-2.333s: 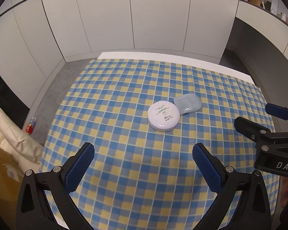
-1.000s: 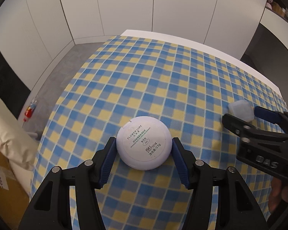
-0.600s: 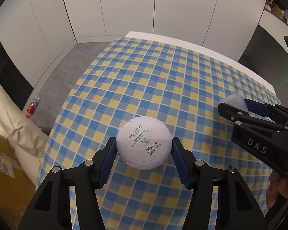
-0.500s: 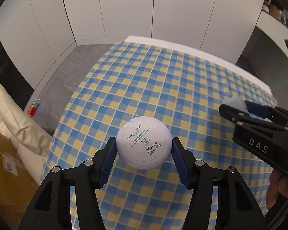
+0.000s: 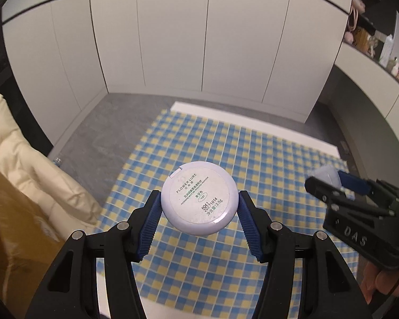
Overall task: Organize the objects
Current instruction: 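Lift the white compact and clear case above the cloth, then carry the white compact and clear case toward the cardboard box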
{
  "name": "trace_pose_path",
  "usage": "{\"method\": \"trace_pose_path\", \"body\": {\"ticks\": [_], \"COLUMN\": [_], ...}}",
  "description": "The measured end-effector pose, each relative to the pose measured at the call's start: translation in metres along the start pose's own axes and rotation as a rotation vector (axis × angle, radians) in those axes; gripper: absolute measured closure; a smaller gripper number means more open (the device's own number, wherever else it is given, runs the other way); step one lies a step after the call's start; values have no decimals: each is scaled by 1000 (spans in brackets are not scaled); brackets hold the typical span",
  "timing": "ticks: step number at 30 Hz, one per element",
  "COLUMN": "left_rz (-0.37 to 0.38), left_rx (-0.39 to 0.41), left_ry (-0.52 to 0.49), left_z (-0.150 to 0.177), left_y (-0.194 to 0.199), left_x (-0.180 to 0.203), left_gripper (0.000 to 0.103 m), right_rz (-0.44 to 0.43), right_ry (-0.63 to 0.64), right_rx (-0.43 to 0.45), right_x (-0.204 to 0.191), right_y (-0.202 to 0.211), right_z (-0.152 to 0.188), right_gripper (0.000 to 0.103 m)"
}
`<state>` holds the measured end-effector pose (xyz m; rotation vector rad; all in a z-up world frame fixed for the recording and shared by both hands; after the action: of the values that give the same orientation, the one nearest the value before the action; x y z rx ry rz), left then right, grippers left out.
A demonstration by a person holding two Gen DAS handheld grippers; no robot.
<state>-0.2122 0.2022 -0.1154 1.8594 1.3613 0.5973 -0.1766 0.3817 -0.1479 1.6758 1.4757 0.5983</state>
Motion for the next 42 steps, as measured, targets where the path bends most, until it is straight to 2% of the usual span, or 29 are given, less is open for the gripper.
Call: {"method": "trace_pose_path", "body": {"ticks": [6, 11, 16, 24, 31, 42], "left_rz": [3, 31, 40, 73, 97, 83], "left_rx": [37, 49, 51, 71, 69, 54], "left_ry": [21, 16, -5, -5, 18, 42], "left_z": [2, 23, 44, 56, 53, 48], "left_y": [56, 95, 114, 129, 126, 110], "left_x": [-8, -6, 2, 0, -5, -16], "left_gripper": [46, 45, 45, 45, 45, 45], "right_rz": [-6, -15, -10, -24, -37, -53], "right_ry": [36, 60, 67, 36, 38, 17], "right_rx": [39, 89, 102, 110, 152, 124], "right_x": [-17, -31, -35, -24, -19, -7], "right_y": [67, 122, 148, 156, 164, 144], "right_z": [8, 18, 40, 64, 57, 48], "right_gripper": [43, 43, 43, 43, 43, 43]}}
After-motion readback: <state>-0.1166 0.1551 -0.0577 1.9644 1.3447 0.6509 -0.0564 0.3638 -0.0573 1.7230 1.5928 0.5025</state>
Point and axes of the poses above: each gripper's, at about its wrist camera, not at the fingertips, and y roughly against the way its jaws point, x to its right, z to its underside, the point moved 3 cm from there along -y, roughly the way its jaws point, and after that the axes turned 8 degrees about -z, right-handed, at the moved point
